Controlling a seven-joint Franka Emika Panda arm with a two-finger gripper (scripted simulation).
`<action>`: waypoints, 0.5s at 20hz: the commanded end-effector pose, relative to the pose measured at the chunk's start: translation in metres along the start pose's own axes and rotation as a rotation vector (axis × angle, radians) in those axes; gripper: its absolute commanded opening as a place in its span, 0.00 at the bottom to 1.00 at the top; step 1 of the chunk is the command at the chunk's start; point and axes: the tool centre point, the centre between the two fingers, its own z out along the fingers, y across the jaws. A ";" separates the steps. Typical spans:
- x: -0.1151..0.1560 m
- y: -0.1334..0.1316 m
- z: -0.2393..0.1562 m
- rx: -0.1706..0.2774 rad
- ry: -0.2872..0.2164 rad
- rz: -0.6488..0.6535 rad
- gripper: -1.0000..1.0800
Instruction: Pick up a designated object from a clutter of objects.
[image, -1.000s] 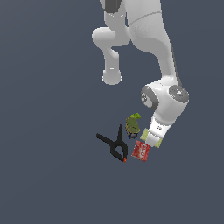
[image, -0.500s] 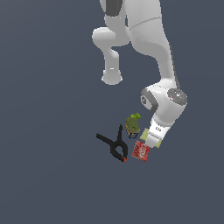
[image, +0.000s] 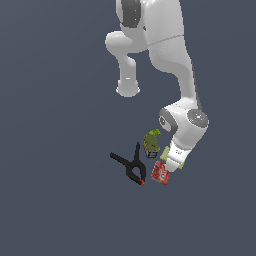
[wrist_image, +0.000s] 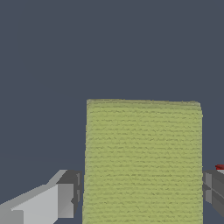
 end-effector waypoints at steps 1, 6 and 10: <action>-0.001 -0.002 0.006 0.004 -0.005 -0.001 0.96; -0.001 -0.002 0.006 0.004 -0.005 -0.001 0.00; -0.001 -0.002 0.006 0.004 -0.005 -0.001 0.00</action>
